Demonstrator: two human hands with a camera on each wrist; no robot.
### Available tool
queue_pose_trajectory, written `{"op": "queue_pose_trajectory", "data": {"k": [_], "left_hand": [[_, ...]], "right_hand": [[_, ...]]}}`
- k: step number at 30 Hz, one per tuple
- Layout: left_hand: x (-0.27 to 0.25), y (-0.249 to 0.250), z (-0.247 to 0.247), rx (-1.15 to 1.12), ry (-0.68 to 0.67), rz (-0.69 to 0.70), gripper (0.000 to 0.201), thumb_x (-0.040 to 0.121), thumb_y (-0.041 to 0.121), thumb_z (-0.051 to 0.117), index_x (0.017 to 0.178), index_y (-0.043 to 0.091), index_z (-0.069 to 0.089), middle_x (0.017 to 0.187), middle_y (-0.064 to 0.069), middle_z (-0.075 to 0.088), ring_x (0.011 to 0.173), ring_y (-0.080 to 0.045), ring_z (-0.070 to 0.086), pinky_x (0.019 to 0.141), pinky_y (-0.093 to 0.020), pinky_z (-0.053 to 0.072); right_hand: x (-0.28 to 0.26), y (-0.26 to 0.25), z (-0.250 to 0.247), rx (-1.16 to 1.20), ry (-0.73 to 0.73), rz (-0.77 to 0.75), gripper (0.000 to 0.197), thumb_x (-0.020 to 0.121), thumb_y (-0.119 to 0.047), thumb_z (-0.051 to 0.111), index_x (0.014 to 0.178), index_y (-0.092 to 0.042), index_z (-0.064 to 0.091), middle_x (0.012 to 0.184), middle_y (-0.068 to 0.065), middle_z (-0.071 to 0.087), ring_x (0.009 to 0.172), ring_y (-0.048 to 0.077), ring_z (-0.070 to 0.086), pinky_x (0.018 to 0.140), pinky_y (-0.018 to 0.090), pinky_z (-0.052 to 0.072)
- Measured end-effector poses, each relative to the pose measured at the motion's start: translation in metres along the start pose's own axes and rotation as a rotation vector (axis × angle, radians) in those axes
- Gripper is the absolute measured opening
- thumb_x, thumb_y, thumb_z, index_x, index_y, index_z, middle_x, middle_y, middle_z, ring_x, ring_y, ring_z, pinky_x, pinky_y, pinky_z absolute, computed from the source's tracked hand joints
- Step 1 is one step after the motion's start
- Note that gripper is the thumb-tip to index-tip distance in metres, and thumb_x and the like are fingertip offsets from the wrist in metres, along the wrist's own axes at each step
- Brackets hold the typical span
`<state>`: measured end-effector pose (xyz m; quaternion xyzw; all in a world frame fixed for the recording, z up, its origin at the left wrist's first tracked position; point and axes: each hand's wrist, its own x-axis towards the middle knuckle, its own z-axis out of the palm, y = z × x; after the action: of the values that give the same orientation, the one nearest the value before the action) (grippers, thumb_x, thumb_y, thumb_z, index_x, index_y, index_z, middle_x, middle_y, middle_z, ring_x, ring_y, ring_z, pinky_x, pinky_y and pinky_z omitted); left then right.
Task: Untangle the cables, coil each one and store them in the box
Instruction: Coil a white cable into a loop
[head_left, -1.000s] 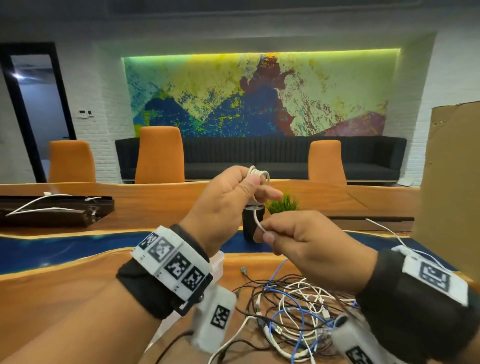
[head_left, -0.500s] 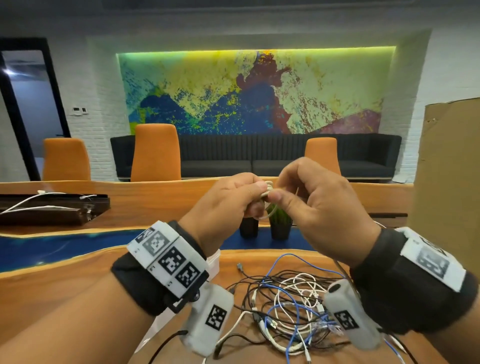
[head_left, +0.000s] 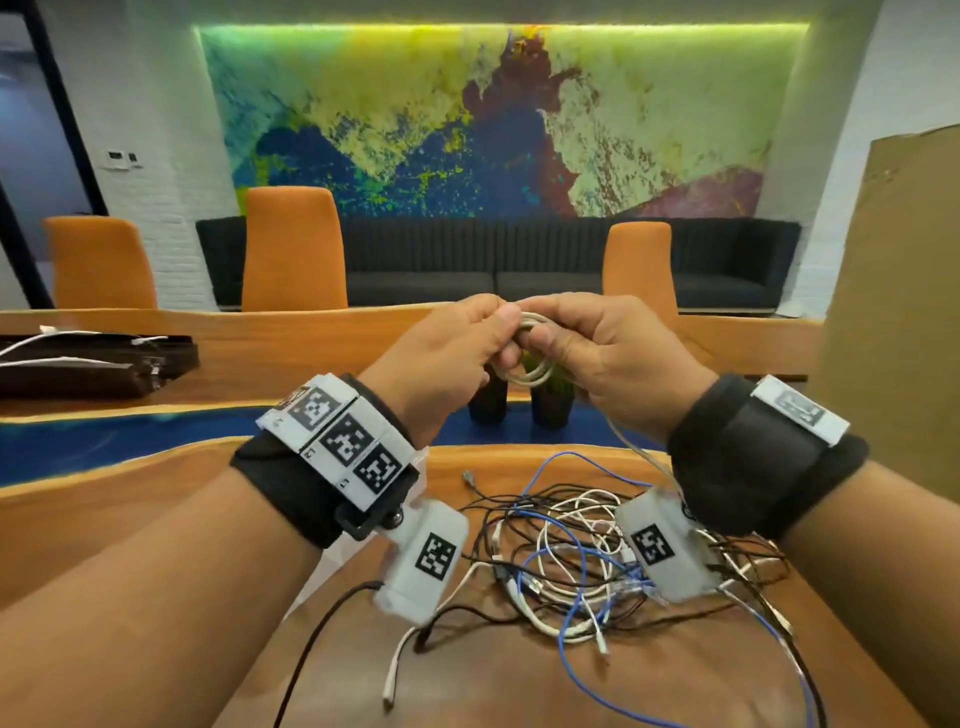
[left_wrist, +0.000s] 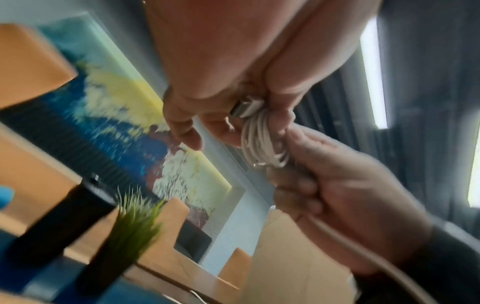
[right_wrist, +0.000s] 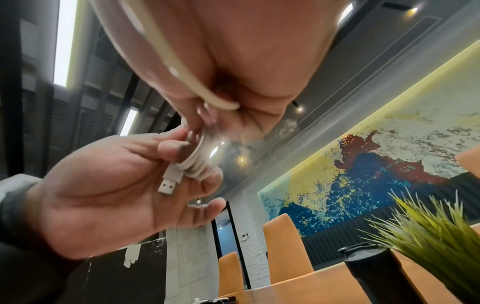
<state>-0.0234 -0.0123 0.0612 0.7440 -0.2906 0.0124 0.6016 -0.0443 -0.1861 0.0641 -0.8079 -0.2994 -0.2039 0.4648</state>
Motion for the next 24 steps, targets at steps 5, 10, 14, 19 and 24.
{"op": "queue_pose_trajectory", "data": {"k": [5,10,14,19,24], "left_hand": [[0.02,-0.021,0.017,0.097,0.172,0.079,0.033,0.108,0.024,0.039,0.101,-0.002,0.058,0.075,-0.001,0.054,0.069,-0.01,0.049,0.064,-0.021,0.042],[0.029,-0.052,0.022,0.038,0.097,0.031,0.021,0.107,0.021,0.039,0.099,0.016,0.058,0.092,-0.003,0.059,0.087,-0.019,0.055,0.081,-0.039,0.05],[0.031,-0.081,0.016,0.044,0.068,0.085,0.019,0.104,0.017,0.046,0.102,0.015,0.064,0.095,-0.009,0.067,0.088,-0.029,0.059,0.081,-0.041,0.051],[0.032,-0.102,0.008,0.081,0.108,0.196,0.023,0.101,0.01,0.054,0.115,0.013,0.071,0.095,0.003,0.073,0.083,0.003,0.062,0.071,-0.012,0.046],[0.034,-0.106,0.0,0.098,0.091,0.227,0.023,0.097,0.012,0.059,0.115,0.019,0.072,0.098,-0.004,0.075,0.087,-0.019,0.068,0.068,-0.031,0.055]], "right_hand": [[0.011,0.028,0.009,0.001,0.17,0.004,0.025,0.096,-0.009,0.053,0.113,-0.006,0.069,0.102,0.013,0.072,0.097,0.031,0.067,0.089,0.052,0.053],[0.012,0.063,0.017,-0.059,0.234,-0.006,0.02,0.098,-0.006,0.052,0.105,-0.016,0.069,0.094,0.001,0.071,0.09,0.017,0.066,0.082,0.038,0.055],[0.008,0.088,0.029,-0.051,0.263,-0.029,0.021,0.097,-0.005,0.053,0.105,-0.018,0.067,0.093,0.007,0.07,0.086,0.019,0.063,0.078,0.033,0.054],[0.003,0.106,0.041,-0.02,0.276,-0.05,0.021,0.097,-0.007,0.054,0.112,-0.015,0.067,0.1,-0.006,0.07,0.091,0.006,0.066,0.077,0.02,0.052],[-0.007,0.11,0.037,0.09,0.208,-0.029,0.027,0.096,-0.001,0.056,0.121,-0.002,0.064,0.093,-0.008,0.066,0.074,-0.005,0.063,0.065,0.008,0.046]]}}
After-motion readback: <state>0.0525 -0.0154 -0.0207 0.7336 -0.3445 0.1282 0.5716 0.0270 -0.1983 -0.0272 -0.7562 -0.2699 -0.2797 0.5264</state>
